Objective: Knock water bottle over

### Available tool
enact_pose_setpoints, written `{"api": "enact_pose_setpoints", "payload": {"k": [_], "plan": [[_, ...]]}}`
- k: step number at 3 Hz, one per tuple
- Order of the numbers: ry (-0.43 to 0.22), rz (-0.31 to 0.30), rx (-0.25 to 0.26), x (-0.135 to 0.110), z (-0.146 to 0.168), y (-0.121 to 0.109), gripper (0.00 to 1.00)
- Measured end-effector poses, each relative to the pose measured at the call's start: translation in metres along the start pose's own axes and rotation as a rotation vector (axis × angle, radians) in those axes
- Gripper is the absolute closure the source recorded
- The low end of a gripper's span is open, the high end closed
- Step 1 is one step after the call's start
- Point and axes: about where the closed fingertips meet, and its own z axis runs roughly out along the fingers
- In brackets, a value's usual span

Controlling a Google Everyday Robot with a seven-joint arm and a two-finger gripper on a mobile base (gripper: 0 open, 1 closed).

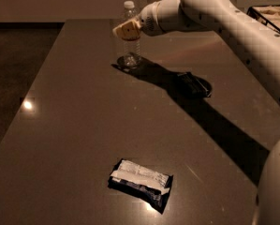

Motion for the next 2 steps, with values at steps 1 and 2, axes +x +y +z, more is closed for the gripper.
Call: {"api": "enact_pose_setpoints", "payload": {"k": [1, 2], "plan": [[-0.044, -0.019, -0.005, -0.007, -0.018, 0.013, 0.74], [0.011, -0.072, -0.032, -0.007, -0.043, 0.033, 0.96]]}}
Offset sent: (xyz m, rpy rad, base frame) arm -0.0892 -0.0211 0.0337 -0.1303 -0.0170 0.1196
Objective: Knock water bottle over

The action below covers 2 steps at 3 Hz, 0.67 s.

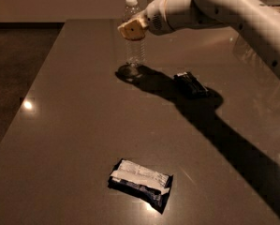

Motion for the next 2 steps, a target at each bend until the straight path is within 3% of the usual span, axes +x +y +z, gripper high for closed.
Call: {"api": "enact_pose_setpoints", "payload": {"k": [2], "plan": [[0.336, -0.194, -0.076, 0.027, -0.054, 0.055, 1.0]]}}
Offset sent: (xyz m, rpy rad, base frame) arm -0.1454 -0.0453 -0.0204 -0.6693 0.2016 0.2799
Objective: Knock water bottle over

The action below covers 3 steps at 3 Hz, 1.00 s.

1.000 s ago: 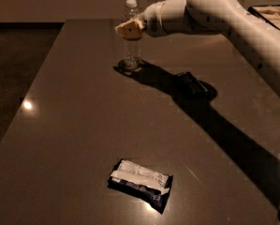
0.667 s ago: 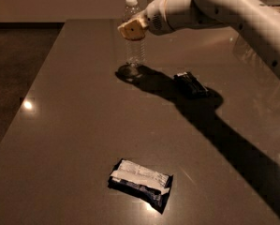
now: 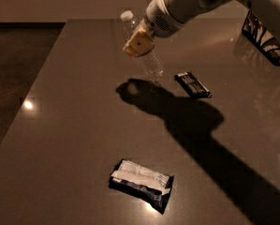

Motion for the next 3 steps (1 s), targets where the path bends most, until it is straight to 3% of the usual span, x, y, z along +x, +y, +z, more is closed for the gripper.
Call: {"api": "enact_pose_setpoints", "payload": {"k": [1, 2, 3], "plan": [[0.194, -0.114, -0.066, 0.024, -0.005, 0.031, 1.0], [0.387, -0.235, -0.192, 0.054, -0.005, 0.067, 0.98], [0.476, -0.283, -0.255, 0.067, 0.001, 0.082, 0.75]]}}
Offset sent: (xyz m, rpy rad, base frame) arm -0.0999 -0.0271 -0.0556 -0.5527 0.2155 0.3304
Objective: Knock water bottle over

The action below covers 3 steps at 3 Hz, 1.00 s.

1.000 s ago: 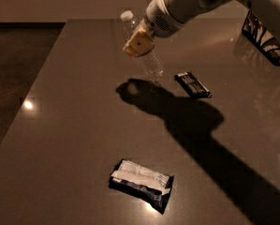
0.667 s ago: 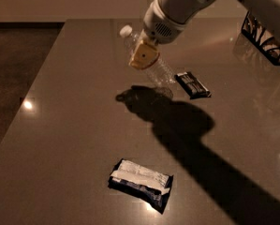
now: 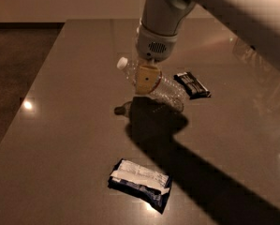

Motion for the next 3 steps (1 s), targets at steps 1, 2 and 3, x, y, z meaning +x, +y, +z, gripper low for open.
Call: {"api": "enact_pose_setpoints", "payload": {"k": [1, 2, 3], "plan": [[0.043, -0.006, -0.043, 0.003, 0.011, -0.001, 0.53], [0.05, -0.005, -0.069, 0.002, 0.022, -0.005, 0.3], [0.042, 0.013, -0.087, 0.003, 0.033, -0.008, 0.06]]}}
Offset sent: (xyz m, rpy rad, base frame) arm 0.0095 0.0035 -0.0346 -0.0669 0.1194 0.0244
